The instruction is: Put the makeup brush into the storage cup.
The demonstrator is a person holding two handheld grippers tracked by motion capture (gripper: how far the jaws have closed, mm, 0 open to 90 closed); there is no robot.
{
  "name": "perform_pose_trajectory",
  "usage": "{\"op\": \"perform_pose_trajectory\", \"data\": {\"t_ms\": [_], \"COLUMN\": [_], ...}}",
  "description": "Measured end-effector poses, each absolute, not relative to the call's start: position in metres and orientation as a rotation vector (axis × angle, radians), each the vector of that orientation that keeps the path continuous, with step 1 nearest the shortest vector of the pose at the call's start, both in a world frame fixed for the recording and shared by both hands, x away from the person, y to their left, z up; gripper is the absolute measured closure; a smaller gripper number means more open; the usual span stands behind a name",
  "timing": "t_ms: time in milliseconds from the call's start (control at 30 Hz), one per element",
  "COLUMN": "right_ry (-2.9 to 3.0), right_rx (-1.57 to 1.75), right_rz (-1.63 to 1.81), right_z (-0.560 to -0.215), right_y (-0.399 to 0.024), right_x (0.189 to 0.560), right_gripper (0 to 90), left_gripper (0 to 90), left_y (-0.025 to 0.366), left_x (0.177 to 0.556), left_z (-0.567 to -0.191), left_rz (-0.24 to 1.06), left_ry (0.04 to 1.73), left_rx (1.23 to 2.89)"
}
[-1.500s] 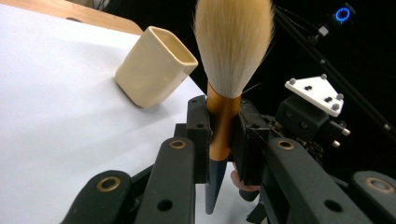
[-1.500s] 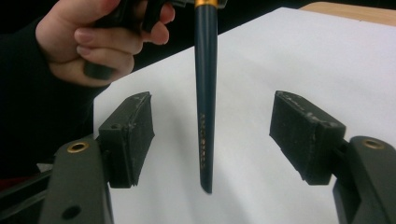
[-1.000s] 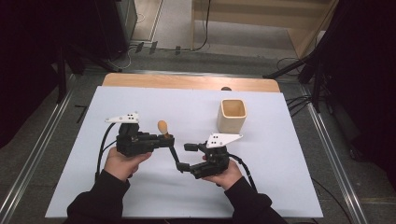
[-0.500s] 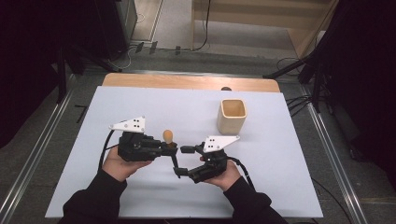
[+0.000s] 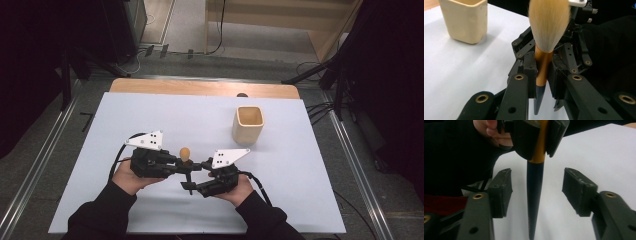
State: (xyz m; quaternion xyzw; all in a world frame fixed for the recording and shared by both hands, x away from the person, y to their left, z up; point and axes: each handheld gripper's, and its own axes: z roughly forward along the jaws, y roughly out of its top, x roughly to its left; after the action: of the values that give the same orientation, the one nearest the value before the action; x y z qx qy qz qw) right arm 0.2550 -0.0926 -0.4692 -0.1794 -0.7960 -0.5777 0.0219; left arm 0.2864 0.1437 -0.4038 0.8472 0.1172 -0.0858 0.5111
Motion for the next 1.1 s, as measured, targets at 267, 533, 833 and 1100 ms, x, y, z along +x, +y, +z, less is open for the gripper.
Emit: {"op": "perform_pose_trajectory", "data": {"t_ms": [267,533,833,1100], "right_ry": [-2.480,-2.459,-2.474,-2.502], "right_rx": [-0.563,-0.579,-0.599,-0.603], "right_rz": [-1.776,-1.776,-1.747,-1.723], "right_z": [-0.470,-0.470,-0.468,-0.468], "right_y": [-0.091,-0.092,-0.091,-0.092], "right_x": [0.254,0.255,0.254,0.254], "right_gripper": [61.4,75.8,78.4,78.5], "left_gripper": [79.5,79.5,78.6,54.3], "left_y": [0.142,0.142,0.145,0.149], "left_x": [0.286,0.286,0.289,0.290], "left_z": [-0.407,-0.409,-0.414,-0.415], "left_rz": [-0.200,-0.195,-0.220,-0.219], "left_ry": [0.287,0.286,0.298,0.324], "left_rx": [2.052,2.050,2.025,2.000]}}
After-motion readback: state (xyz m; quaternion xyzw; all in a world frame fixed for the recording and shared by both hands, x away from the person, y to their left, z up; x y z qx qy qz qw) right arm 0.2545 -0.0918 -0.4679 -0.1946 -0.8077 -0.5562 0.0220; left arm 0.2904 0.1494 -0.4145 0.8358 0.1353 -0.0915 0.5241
